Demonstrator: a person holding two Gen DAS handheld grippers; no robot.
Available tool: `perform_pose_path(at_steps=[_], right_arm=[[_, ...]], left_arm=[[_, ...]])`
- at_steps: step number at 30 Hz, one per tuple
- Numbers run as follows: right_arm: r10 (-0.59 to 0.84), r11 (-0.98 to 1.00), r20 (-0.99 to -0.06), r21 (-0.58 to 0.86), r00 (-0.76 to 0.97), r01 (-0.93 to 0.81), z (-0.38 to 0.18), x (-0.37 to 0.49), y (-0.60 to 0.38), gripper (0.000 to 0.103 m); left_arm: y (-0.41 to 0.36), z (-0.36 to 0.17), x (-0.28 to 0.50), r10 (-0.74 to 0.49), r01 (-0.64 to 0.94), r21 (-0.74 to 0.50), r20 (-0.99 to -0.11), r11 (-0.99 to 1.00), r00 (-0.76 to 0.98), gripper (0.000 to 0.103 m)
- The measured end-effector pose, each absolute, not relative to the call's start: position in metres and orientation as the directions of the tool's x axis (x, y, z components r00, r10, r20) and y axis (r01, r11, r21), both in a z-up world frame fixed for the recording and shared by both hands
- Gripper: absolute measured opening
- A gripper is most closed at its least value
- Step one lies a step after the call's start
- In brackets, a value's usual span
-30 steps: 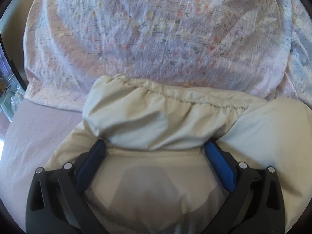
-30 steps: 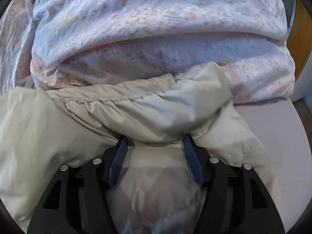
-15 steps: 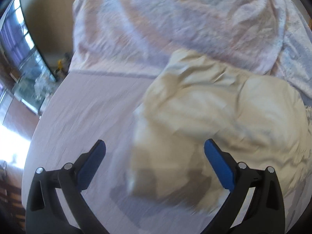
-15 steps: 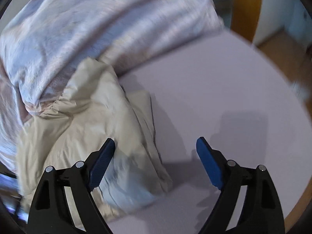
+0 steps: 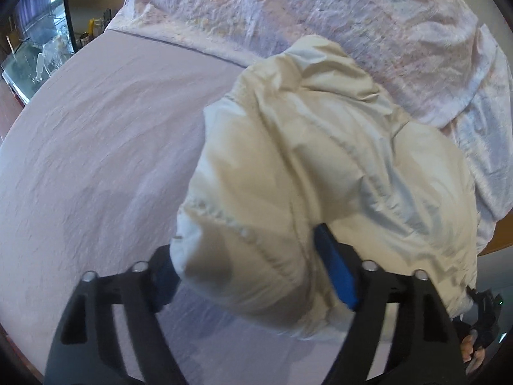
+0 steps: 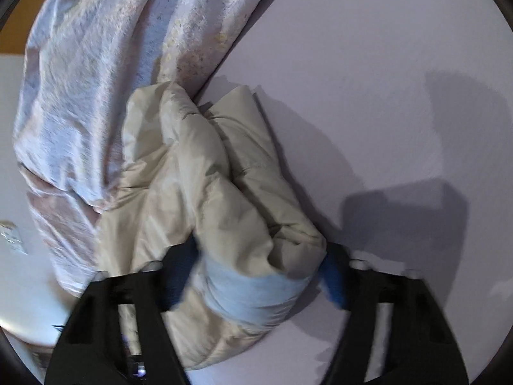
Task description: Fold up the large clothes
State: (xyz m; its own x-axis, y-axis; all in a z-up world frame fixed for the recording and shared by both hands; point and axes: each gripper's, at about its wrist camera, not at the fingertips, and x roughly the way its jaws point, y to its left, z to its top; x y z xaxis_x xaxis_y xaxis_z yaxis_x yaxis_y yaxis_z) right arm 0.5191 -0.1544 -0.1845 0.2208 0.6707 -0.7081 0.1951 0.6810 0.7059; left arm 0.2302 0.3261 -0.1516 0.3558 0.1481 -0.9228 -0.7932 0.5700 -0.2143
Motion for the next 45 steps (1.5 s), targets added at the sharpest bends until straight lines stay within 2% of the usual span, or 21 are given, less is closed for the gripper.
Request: perform_pose_path(at_steps=[1,2,4,6,8,15,24,26,30,32,34,37,44,45], right_arm=[[0.668,0.681,-0.708,0.706,0.230,0.195,-0.183,0.517,-0.155,0.048],[0.666,0.682,-0.707,0.706,0.237,0.189,-0.180,0.515,-0.155,0.045],[0.655,0.693,-0.713,0.699,0.250,0.175,-0.175,0.509,-0.155,0.035],[0.648,0.703,-0.716,0.693,0.260,0.159,-0.169,0.506,-0.153,0.031],[0.644,0.710,-0.718,0.690,0.265,0.143,-0.162,0.503,-0.149,0.030],[0.668,0.711,-0.719,0.693,0.192,0.123,-0.164,0.462,-0.163,0.029],[0.667,0.726,-0.733,0.679,0.132,0.105,-0.167,0.405,-0.186,0.029],[0.647,0.749,-0.750,0.659,0.137,0.067,-0.163,0.401,-0.186,0.034],[0.533,0.839,-0.824,0.544,0.189,0.008,-0.145,0.404,-0.183,0.054],[0.459,0.882,-0.851,0.471,0.256,-0.016,-0.130,0.405,-0.186,0.060],[0.403,0.911,-0.856,0.408,0.323,-0.056,-0.113,0.407,-0.185,0.060],[0.414,0.910,-0.841,0.391,0.348,-0.138,-0.097,0.413,-0.166,0.060],[0.548,0.806,-0.794,0.415,0.264,-0.422,-0.077,0.387,-0.064,0.059],[0.562,0.785,-0.791,0.417,0.243,-0.458,-0.076,0.380,-0.046,0.056]], left_arm=[[0.327,-0.150,0.231,0.154,-0.795,-0.219,-0.919,0.566,0.363,0.064],[0.326,-0.148,0.232,0.159,-0.795,-0.227,-0.914,0.563,0.374,0.059],[0.324,-0.140,0.229,0.169,-0.797,-0.247,-0.902,0.552,0.397,0.040],[0.323,-0.131,0.223,0.176,-0.791,-0.267,-0.889,0.551,0.423,0.032],[0.320,-0.123,0.217,0.186,-0.781,-0.268,-0.880,0.564,0.437,0.029],[0.295,-0.100,0.150,0.201,-0.768,-0.230,-0.884,0.598,0.422,0.029],[0.273,-0.094,0.079,0.179,-0.770,-0.199,-0.909,0.606,0.376,0.031],[0.272,-0.097,0.076,0.180,-0.774,-0.193,-0.912,0.603,0.368,0.034],[0.271,-0.099,0.074,0.189,-0.787,-0.177,-0.918,0.591,0.348,0.045],[0.271,-0.100,0.075,0.195,-0.792,-0.165,-0.921,0.588,0.337,0.054],[0.272,-0.101,0.075,0.201,-0.797,-0.156,-0.923,0.583,0.328,0.064],[0.274,-0.102,0.076,0.204,-0.804,-0.151,-0.925,0.576,0.320,0.070],[0.277,-0.102,0.078,0.210,-0.805,-0.154,-0.922,0.573,0.325,0.076],[0.278,-0.102,0.078,0.209,-0.805,-0.155,-0.922,0.573,0.326,0.077]])
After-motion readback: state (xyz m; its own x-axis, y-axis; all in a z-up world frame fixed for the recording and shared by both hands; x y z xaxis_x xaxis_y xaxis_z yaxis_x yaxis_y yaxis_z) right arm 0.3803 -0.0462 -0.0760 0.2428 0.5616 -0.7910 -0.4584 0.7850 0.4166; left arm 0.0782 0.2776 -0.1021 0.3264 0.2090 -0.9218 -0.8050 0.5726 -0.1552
